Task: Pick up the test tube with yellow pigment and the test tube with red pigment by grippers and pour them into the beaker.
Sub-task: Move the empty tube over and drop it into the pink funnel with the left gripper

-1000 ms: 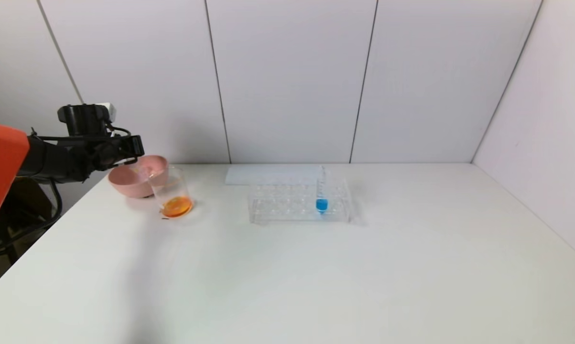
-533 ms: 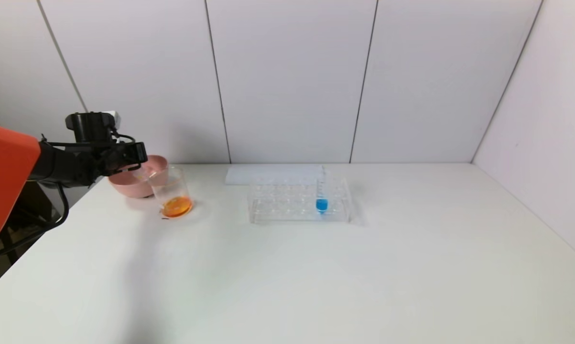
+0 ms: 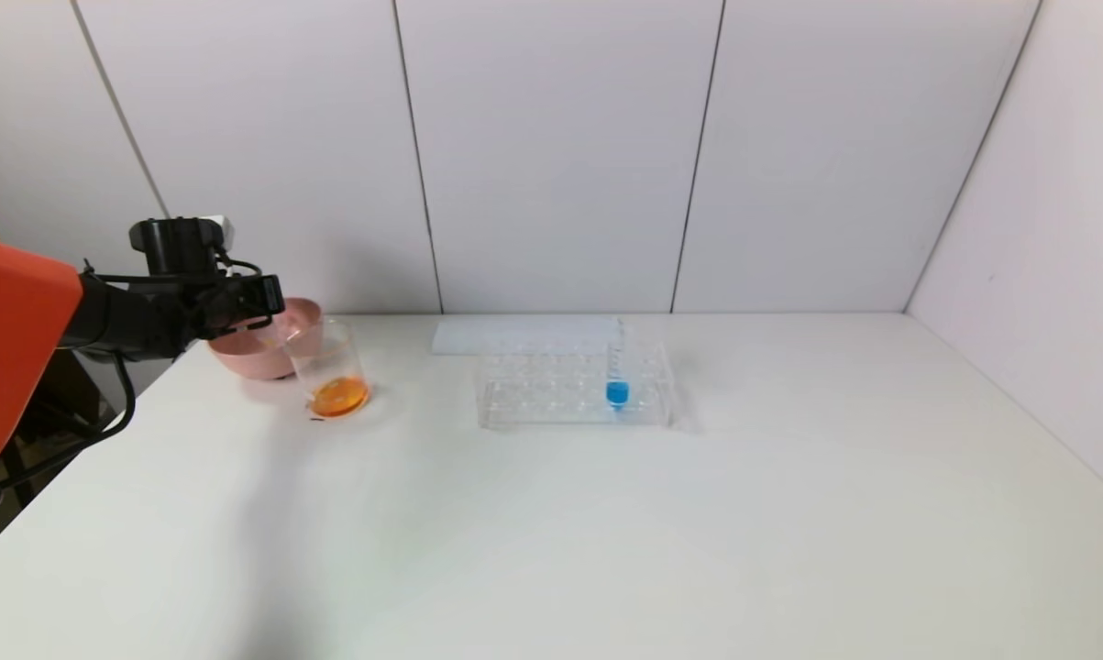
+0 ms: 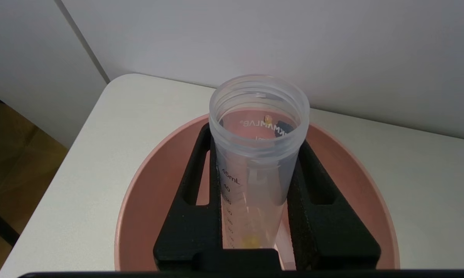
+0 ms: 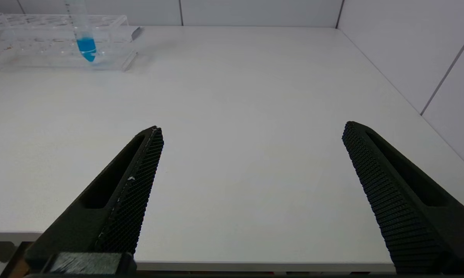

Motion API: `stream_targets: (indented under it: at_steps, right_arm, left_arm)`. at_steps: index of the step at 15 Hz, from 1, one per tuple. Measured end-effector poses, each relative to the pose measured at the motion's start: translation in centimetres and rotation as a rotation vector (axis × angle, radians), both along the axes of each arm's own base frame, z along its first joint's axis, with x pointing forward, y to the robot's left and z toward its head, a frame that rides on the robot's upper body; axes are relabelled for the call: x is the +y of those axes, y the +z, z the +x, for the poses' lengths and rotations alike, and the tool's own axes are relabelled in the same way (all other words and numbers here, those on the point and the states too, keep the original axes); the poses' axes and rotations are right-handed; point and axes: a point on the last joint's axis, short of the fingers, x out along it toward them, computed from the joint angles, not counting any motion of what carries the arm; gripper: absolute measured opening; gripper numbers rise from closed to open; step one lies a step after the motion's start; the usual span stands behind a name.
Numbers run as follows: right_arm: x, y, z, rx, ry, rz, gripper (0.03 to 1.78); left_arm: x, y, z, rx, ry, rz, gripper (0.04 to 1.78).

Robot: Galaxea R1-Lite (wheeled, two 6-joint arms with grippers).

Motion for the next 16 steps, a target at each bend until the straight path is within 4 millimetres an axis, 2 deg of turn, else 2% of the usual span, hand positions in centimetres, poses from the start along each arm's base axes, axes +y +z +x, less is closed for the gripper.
stream_targets:
  at_steps: [10,16]
  right_arm:
    - [0.0,0.0,0.0,0.0,0.0,0.0,1.7]
    - [0.0,0.0,0.0,0.0,0.0,0.0,1.7]
  left_arm:
    - [0.2,-0.1,-0.3,0.025,0.023,0.0,0.49]
    - [1.2,0.5,-0.6,0.022,0.055,0.002,0.49]
